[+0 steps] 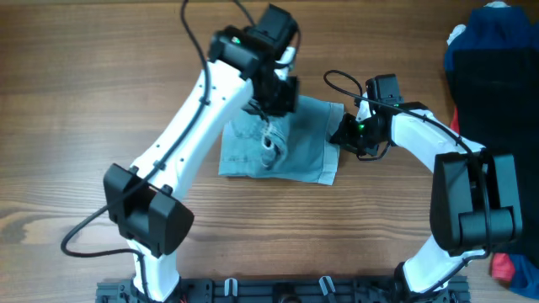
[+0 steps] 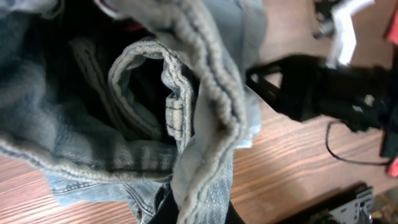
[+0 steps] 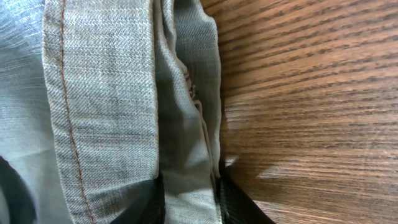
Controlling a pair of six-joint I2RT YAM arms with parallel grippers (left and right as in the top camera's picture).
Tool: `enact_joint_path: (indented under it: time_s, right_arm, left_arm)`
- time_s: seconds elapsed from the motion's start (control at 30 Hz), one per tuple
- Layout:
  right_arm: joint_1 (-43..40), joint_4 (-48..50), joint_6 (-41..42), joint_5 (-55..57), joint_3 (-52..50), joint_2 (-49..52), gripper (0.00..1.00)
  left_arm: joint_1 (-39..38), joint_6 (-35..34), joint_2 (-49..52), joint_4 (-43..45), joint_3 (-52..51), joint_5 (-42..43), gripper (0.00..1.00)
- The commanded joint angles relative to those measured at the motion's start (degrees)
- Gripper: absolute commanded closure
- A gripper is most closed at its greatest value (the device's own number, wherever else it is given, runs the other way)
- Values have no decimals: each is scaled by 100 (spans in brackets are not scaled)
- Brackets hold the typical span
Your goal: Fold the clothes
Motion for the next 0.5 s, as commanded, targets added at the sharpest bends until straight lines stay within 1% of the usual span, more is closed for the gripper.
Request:
enact_joint_path:
  time_s: [0.0, 0.07, 0.2, 0.27, 0.33, 0.4, 0.43, 0.47]
  right_arm:
    - [46, -63, -48, 374, -120, 450, 67]
    - [46, -90, -109, 369, -120, 450, 66]
    - [44, -348, -295, 376, -2, 448, 60]
    - [22, -734, -308, 551, 234, 444, 50]
    - [-42, -1263, -315, 850, 584, 444, 44]
    - [-129, -1742, -299, 1064, 920, 431, 33]
    - [-219, -2065, -302, 1132, 1154, 409, 24]
    - [-313, -2299, -302, 1126, 1338, 380, 21]
  left_arm:
    - [-304, 114, -4, 85, 133, 118, 96]
    - [-372, 114, 63, 111, 133, 120, 96]
    - [-376, 111, 254, 107, 133, 188, 96]
    - [-396, 114, 354, 105, 133, 186, 96]
    - [-402, 114, 435, 109, 129, 186, 87]
    - [-402, 114, 466, 116, 127, 186, 86]
    - [-402, 114, 476, 149, 122, 186, 79]
    - [-402, 114, 476, 199, 109, 188, 76]
